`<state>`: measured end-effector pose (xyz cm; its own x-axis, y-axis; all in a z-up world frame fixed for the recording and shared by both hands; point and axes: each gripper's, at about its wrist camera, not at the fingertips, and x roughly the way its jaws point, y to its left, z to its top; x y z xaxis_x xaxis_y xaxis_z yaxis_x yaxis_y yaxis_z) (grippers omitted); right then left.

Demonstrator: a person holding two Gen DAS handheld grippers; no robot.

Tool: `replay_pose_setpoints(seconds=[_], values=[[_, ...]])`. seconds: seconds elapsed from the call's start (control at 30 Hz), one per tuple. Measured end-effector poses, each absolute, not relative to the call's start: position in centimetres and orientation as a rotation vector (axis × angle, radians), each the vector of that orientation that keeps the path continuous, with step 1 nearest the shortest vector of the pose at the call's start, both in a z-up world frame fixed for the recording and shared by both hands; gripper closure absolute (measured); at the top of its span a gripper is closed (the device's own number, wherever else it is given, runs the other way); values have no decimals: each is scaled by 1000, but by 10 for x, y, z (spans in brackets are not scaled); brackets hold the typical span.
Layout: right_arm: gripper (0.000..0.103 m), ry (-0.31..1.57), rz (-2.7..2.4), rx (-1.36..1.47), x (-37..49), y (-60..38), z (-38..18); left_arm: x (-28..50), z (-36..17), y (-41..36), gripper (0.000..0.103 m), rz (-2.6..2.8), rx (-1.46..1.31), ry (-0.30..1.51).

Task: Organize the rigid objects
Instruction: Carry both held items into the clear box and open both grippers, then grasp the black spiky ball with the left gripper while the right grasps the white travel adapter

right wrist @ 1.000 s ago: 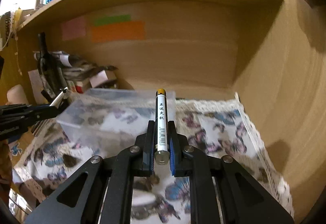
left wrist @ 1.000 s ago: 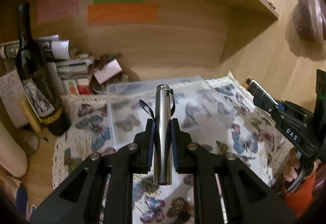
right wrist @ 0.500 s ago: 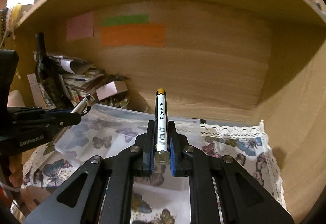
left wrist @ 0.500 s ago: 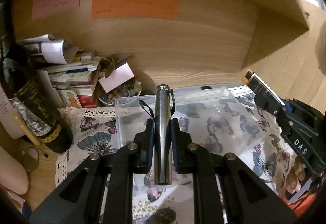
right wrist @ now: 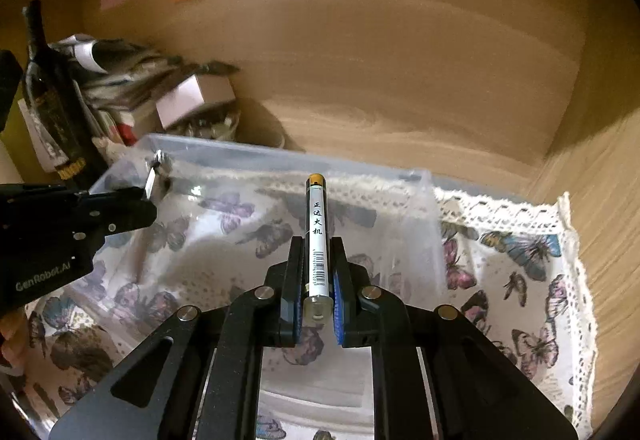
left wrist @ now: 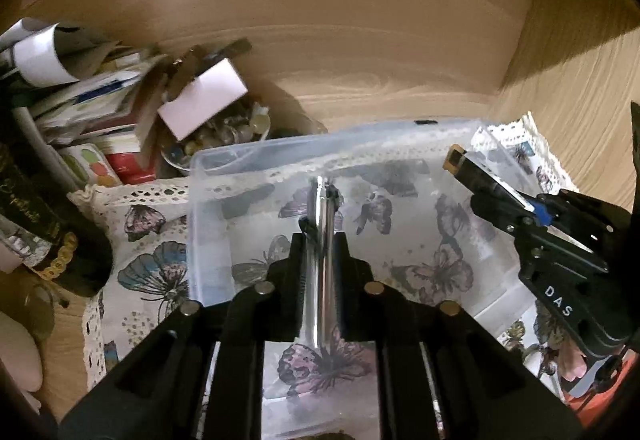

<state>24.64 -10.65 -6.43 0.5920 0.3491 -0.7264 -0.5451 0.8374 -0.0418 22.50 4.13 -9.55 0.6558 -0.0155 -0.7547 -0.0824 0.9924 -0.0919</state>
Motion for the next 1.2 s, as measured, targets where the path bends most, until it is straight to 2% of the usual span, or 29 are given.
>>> replay_pose_setpoints(seconds=[0.37,0.43,0.5,0.57,0.63,0.7,0.87,0.93,1.03,1.13,1.2], values=[[92,825,546,-314,247,-98,-72,223,-90,29,91,26,-78,849],[83,824,546,-318,246,-98,-71,221,-87,29,91,25,-80,844],[68,810,545,-315,243,-99,-67,219,-85,29,91,21,-88,840],[67,788,542,-319,239,-101,-61,216,-81,30,91,21,-93,835],[66,763,544,-318,233,-102,-51,210,-76,32,84,21,-99,825],[57,739,544,-316,228,-105,-43,204,-69,35,77,22,-107,806],[47,665,562,-306,205,-115,-17,180,-47,41,60,38,-101,732],[41,642,572,-301,196,-118,-11,170,-40,45,48,48,-95,706],[37,618,584,-301,183,-124,-4,154,-32,47,36,68,-82,676],[32,606,590,-306,171,-127,-3,140,-32,50,27,80,-81,674],[32,610,596,-305,163,-130,-4,132,-35,52,26,86,-83,684]])
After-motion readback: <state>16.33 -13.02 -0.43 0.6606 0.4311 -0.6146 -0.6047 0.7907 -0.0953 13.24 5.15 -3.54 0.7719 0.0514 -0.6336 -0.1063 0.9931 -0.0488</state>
